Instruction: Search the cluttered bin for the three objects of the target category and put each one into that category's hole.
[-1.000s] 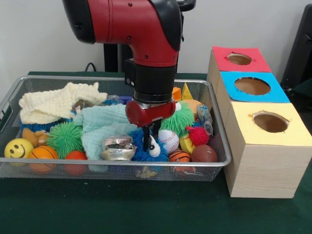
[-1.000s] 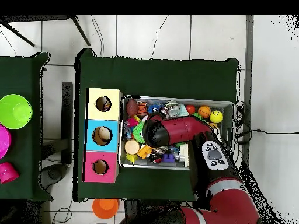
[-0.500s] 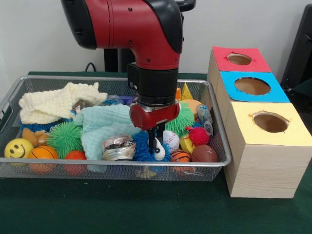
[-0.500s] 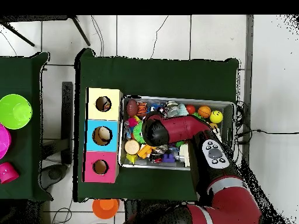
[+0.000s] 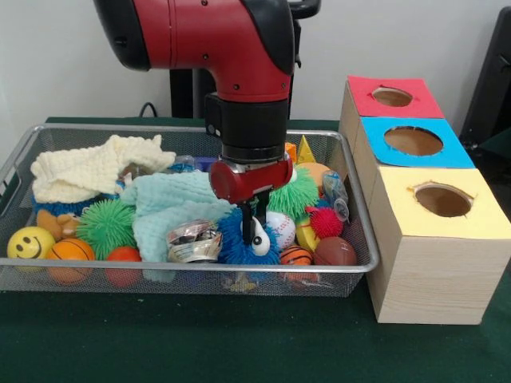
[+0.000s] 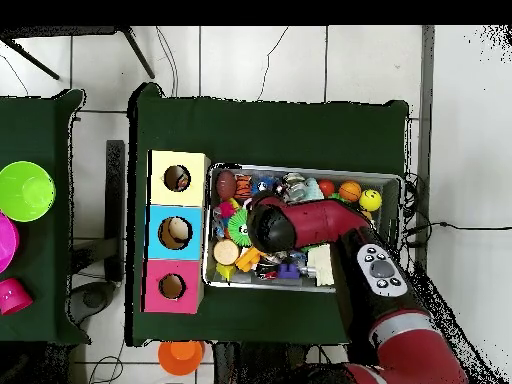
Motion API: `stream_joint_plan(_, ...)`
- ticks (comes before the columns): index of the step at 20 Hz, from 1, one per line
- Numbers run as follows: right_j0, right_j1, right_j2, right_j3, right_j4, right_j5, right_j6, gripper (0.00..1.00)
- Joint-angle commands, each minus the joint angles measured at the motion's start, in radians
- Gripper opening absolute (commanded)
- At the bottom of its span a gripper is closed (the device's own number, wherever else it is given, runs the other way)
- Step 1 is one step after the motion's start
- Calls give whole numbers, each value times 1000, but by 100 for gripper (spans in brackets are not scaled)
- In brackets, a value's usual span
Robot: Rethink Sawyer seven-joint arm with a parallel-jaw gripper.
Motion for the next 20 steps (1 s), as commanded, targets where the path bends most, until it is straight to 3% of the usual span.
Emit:
stream_joint_plan(1,-82,-74,129,145,26,164,-47,0)
stream_joint_plan(4,-90,-105,141,155,52,230,-48,0)
stream_joint_plan(8,-111,-153,163,180,105,393,-87,0)
stream_joint_plan(14,-104,-97,134,157,78,610,-167,0)
stream_joint_plan(20,-103,-125,159,167,72,730,-172,0)
